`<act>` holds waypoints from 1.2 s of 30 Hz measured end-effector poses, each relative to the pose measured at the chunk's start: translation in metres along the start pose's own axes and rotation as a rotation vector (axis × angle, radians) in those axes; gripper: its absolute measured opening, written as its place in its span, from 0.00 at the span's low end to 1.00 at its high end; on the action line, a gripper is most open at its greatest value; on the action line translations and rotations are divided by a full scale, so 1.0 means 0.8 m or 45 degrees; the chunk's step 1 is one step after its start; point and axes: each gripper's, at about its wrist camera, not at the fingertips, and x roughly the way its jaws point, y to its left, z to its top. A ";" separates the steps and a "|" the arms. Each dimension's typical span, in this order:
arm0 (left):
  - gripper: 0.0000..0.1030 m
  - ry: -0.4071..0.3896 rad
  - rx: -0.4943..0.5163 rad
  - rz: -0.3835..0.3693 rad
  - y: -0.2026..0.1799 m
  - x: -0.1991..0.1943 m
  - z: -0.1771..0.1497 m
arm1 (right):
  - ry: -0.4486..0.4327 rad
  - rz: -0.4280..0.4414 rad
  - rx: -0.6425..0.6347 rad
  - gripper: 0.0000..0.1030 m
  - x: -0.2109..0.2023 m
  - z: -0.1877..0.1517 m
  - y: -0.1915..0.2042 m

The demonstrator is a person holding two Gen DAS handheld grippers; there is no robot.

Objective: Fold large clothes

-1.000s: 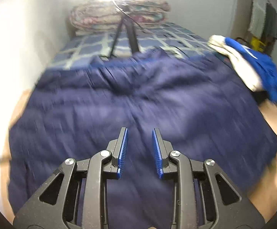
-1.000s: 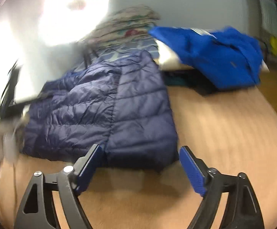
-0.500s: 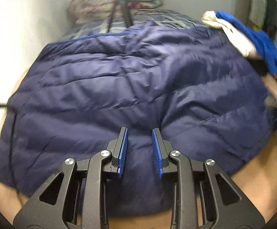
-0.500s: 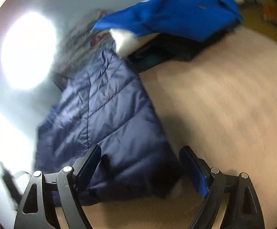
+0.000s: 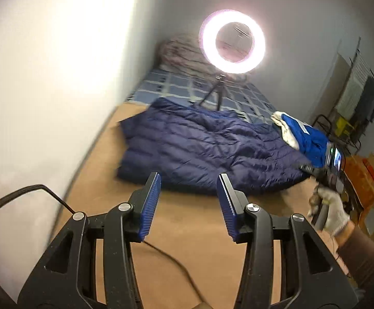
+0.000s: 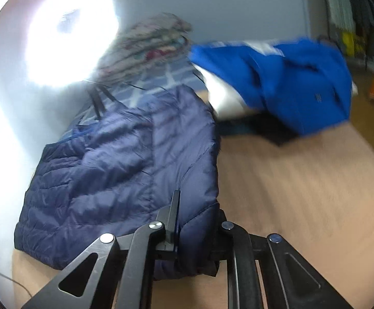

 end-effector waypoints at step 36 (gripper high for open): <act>0.45 0.049 -0.232 0.102 0.130 -0.091 -0.125 | 0.004 0.482 -0.727 0.08 0.020 -0.074 0.479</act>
